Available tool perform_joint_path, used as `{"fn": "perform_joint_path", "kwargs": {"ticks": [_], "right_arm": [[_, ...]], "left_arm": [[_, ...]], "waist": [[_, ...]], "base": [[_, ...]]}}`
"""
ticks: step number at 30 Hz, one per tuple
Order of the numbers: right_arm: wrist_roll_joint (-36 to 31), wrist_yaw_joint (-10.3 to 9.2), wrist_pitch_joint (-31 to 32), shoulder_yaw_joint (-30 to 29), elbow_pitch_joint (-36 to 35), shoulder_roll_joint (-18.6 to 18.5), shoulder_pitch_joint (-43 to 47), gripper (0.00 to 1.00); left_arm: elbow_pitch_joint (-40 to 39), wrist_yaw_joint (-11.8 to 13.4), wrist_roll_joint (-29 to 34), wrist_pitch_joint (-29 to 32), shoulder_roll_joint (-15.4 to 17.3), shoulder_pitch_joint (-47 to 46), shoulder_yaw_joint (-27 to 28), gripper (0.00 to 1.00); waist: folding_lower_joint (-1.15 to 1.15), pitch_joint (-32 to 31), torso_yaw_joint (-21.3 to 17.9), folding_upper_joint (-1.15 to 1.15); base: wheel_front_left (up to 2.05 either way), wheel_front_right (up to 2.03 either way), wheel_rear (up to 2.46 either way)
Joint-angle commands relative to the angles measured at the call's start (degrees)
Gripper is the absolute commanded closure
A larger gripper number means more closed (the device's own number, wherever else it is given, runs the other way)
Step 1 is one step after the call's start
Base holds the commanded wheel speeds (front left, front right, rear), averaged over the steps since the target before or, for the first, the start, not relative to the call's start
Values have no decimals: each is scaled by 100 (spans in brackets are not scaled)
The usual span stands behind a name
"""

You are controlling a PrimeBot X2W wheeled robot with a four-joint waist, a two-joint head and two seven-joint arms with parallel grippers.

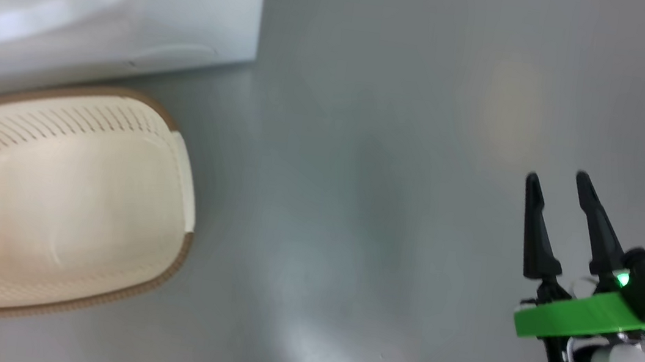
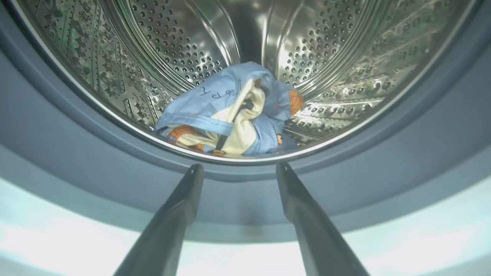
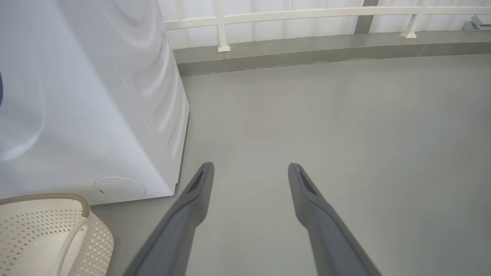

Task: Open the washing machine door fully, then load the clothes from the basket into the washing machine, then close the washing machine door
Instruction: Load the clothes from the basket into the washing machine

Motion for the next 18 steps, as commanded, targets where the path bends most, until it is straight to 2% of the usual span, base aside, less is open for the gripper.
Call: {"fn": "perform_joint_path", "kwargs": {"ticks": [1, 12, 18], "right_arm": [[-50, 41, -12, 46, -124, -105, 263, 0], [-194, 41, 461, -123, -415, -277, 980, 0], [-233, 41, 676, -112, -592, -374, 1228, 0]], "left_arm": [[-331, 85, 15, -72, 143, 483, 92, 0], [-3042, 664, 544, -125, -816, 3604, 161, 0], [-3757, 793, 738, -126, -1105, 4648, 3, 0]], "waist": [[1, -794, 422, 0], [1, -1955, 704, 0], [1, -2403, 781, 0]], "base": [[0, 0, 0], [0, 0, 0], [0, 0, 0]]}}
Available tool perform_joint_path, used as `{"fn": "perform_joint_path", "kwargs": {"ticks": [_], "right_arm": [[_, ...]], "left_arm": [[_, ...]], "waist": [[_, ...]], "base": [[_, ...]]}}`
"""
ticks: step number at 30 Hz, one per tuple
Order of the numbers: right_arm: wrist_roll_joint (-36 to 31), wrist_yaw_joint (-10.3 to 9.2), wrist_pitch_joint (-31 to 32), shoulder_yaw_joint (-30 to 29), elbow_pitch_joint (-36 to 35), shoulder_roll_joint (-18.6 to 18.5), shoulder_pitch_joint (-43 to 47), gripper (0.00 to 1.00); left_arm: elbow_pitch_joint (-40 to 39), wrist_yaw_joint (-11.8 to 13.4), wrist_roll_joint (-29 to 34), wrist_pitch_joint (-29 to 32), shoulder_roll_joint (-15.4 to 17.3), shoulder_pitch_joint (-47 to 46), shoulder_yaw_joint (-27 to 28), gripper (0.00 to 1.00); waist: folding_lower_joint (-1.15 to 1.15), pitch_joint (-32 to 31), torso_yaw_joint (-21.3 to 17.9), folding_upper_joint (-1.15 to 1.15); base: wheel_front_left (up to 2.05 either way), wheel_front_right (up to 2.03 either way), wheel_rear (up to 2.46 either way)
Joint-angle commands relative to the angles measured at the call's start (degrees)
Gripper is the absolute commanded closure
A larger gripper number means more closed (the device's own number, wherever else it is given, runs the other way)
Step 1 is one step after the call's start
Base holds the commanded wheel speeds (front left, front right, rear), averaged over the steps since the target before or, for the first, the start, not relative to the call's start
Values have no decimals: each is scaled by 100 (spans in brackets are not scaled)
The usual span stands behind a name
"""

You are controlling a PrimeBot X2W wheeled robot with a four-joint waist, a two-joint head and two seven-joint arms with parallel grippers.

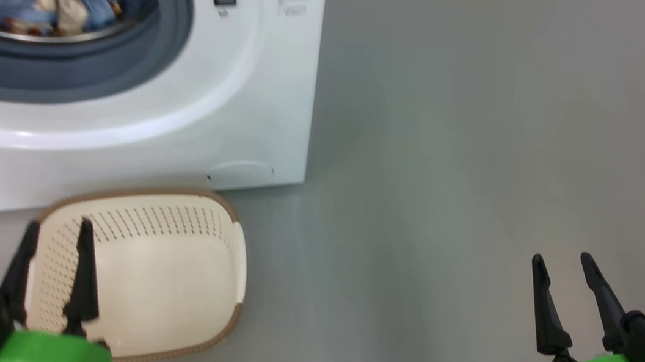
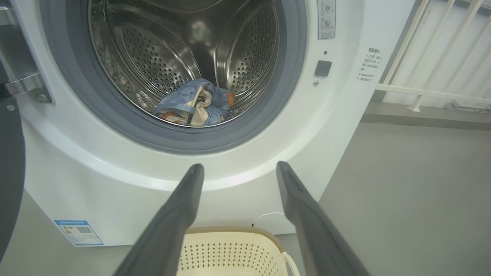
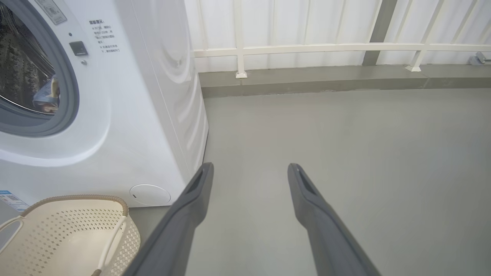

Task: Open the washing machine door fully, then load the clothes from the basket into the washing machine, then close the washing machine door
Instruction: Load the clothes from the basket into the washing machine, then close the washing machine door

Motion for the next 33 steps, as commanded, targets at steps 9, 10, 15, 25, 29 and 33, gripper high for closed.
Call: {"fn": "perform_joint_path", "kwargs": {"ticks": [9, 10, 15, 25, 29, 33], "right_arm": [[-118, 41, 282, 108, -549, -133, 446, 0], [-129, 41, 312, 97, -590, -134, 507, 0], [-167, 41, 493, -44, -810, -111, 841, 0], [-197, 41, 692, -85, -1108, -121, 957, 0], [-202, 41, 711, -65, -1139, -82, 979, 0], [-184, 41, 715, -37, -1137, -64, 997, 0]], "left_arm": [[-424, 71, 162, -36, -69, 870, 21, 0], [-437, 78, 163, -36, -89, 930, 13, 0], [-486, 114, 174, -37, -143, 1182, -4, 0], [-568, 110, 182, -3, -71, 1374, -57, 0], [-627, 170, 205, 9, -89, 1374, -80, 0], [-658, 202, 224, 54, -75, 1377, -113, 0]], "waist": [[2, -1101, 338, 0], [2, -1171, 363, 0], [2, -1482, 524, 0], [2, -1585, 708, 0], [2, -1590, 724, 0], [2, -1588, 722, 0]], "base": [[0, 0, 0], [0, 0, 0], [0, 0, 0], [0, 0, 0], [0, 0, 0], [0, 0, 0]]}}
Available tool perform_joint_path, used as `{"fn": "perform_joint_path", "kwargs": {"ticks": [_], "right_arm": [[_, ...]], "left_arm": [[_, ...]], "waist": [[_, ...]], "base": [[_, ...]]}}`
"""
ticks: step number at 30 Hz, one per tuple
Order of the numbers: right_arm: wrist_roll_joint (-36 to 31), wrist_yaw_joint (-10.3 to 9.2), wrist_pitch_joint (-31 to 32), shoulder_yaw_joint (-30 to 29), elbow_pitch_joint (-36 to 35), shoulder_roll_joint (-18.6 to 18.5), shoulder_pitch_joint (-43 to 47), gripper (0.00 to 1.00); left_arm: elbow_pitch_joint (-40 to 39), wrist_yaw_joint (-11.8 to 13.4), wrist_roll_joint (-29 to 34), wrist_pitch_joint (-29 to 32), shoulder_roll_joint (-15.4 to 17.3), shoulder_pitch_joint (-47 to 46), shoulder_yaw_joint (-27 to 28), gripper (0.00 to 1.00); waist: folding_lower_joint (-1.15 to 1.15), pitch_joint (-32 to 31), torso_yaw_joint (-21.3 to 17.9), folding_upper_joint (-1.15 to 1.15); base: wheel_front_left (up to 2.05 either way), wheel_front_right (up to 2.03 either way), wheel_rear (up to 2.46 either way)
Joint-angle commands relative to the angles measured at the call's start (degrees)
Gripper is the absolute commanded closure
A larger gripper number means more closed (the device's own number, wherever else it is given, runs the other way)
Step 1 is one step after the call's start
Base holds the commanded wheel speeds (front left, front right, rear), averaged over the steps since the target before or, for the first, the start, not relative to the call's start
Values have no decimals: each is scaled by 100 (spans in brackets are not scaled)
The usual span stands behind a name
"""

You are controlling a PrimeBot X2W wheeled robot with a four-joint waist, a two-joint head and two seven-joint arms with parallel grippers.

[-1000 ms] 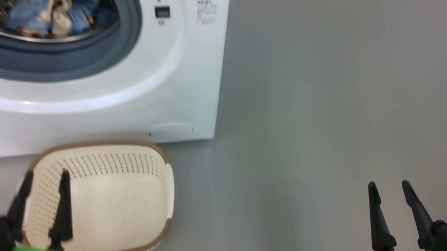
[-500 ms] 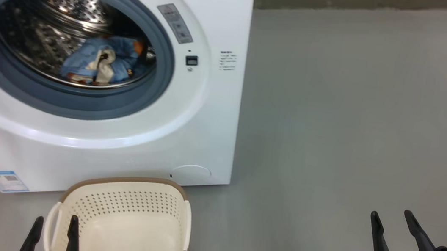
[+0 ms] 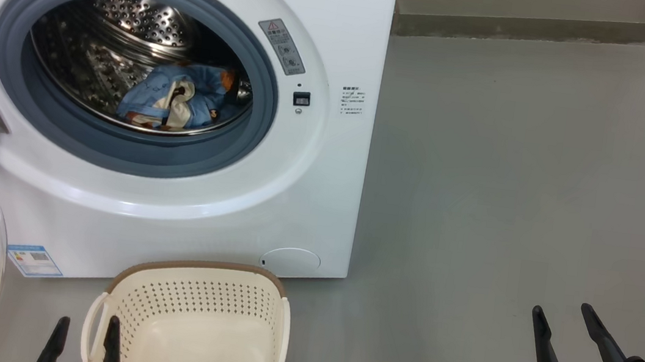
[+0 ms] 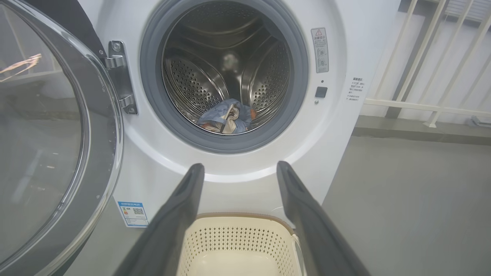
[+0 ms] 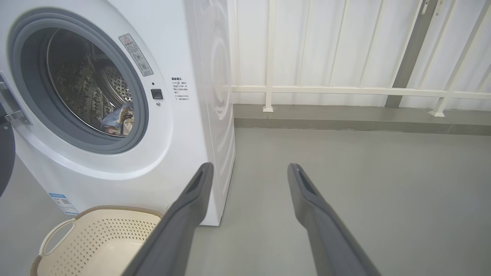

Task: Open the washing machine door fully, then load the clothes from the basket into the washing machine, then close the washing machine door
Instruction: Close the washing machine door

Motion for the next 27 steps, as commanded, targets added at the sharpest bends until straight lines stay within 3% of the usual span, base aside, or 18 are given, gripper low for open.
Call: {"fn": "perform_joint_path", "kwargs": {"ticks": [1, 15, 27], "right_arm": [[16, 41, 7, 131, -167, -82, -69, 0], [50, 41, 21, 133, -128, -113, -71, 0], [48, 41, 38, 123, -133, -92, -63, 0]], "left_arm": [[-130, 54, 58, 27, 111, -113, 179, 0], [72, 2, 46, -19, 121, -226, 155, 0], [273, -138, 38, -64, 136, -326, 147, 0]], "waist": [[0, 4, 0, 0], [0, -18, 24, 0], [0, -13, 88, 0]], "base": [[0, 0, 0], [-10, 10, 0], [-126, 126, 0]]}}
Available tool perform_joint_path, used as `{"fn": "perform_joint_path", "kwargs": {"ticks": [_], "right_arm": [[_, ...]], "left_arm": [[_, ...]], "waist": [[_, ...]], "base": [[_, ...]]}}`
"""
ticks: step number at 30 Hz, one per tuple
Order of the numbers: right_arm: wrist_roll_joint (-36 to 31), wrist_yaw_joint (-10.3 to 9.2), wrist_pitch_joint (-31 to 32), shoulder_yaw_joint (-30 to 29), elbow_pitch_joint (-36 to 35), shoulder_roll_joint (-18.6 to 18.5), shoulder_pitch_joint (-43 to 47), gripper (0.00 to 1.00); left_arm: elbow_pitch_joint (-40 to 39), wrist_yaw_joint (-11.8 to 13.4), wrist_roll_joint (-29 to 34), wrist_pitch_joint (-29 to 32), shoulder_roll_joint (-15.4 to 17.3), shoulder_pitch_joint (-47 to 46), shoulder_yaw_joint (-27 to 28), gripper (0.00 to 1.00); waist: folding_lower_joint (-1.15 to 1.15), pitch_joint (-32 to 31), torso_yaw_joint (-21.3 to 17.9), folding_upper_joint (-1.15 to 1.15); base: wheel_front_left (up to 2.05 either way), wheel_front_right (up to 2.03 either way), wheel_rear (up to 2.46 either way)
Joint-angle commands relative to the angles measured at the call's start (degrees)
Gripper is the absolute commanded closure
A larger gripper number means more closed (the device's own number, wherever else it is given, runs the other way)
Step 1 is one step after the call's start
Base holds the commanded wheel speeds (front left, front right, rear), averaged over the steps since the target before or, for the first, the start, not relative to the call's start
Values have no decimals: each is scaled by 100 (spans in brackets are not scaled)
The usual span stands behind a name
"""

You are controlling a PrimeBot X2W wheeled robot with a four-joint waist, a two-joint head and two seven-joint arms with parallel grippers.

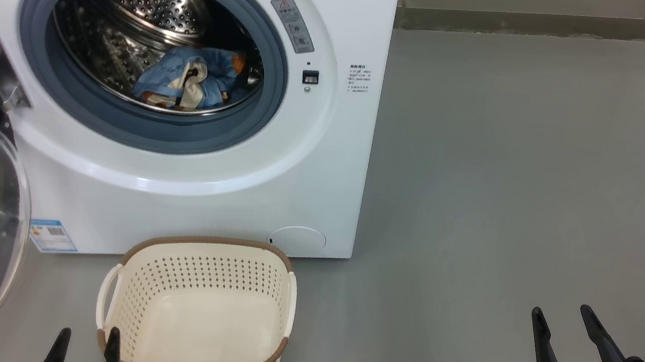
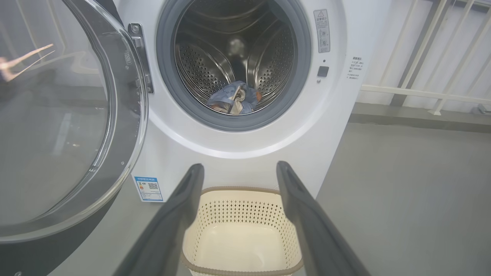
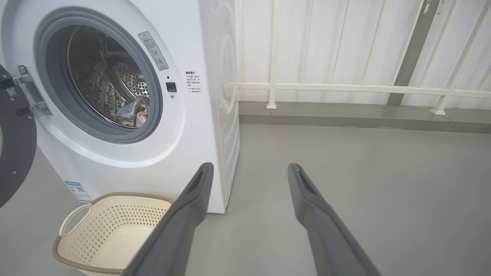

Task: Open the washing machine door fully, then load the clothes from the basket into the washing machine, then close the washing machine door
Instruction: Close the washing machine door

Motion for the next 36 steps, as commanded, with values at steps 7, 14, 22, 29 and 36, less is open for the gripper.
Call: {"fn": "perform_joint_path", "kwargs": {"ticks": [7, 14, 22, 29, 36], "right_arm": [[49, 41, -16, 119, -123, -76, -72, 0], [49, 41, -34, 125, -104, -47, -71, 0], [41, 41, -32, 104, -107, -44, -60, 0], [30, 41, -28, 42, -131, -35, -28, 0], [43, 41, -2, -10, -148, -70, -15, 0]], "left_arm": [[-142, -104, 77, -76, 122, -339, 230, 0], [-169, -122, 137, -82, 120, -336, 277, 0], [-165, -154, 143, -83, 69, -321, 325, 0], [-135, -205, 181, -83, 41, -365, 311, 0], [-187, -207, 239, -84, -44, -492, 317, 0]], "waist": [[0, 1, 54, 0], [0, 10, 89, 0], [0, 20, 137, 0], [0, 33, 269, 0], [0, 67, 819, 0]], "base": [[-68, 68, 0], [-2, 2, 0], [0, 0, 0], [0, 0, 0], [0, 0, 0]]}}
